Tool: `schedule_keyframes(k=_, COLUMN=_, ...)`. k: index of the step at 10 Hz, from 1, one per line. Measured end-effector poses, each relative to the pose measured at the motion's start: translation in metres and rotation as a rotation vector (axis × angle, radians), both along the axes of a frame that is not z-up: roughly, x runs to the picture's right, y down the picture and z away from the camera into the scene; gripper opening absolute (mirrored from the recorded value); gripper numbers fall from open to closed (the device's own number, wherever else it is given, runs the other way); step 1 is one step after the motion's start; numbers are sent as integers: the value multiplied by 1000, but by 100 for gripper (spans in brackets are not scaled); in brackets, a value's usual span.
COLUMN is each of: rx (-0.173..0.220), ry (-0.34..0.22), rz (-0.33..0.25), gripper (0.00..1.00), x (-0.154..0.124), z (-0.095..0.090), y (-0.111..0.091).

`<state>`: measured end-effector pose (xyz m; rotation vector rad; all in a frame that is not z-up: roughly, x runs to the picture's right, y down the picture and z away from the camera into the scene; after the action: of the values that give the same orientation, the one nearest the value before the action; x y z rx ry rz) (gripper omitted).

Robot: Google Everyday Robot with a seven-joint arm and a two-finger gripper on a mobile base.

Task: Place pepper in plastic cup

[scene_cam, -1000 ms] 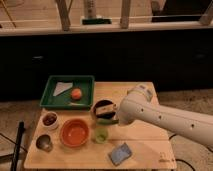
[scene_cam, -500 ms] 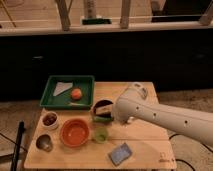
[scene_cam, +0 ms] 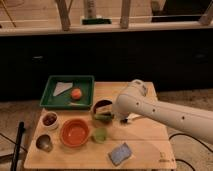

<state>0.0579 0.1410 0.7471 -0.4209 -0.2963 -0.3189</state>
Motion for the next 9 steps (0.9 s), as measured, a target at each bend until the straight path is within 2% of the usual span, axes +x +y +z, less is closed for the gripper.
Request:
schedule_keyframes(k=1, rx=-1, ry=-3, rz=-12, gripper=1, x=0, z=2, y=0)
schedule_keyframes(k=4, rx=4, ry=-38, rz=-99, gripper=1, x=-11, z=-11, y=6)
schedule_keyframes(k=7, rx=10, ry=-86, rz=-215, gripper=1, x=-30, z=-22, y=10)
schedule_keyframes(k=9, rx=-9, ry=-125, rz=-292, gripper=1, x=-41, z=-25, y=16)
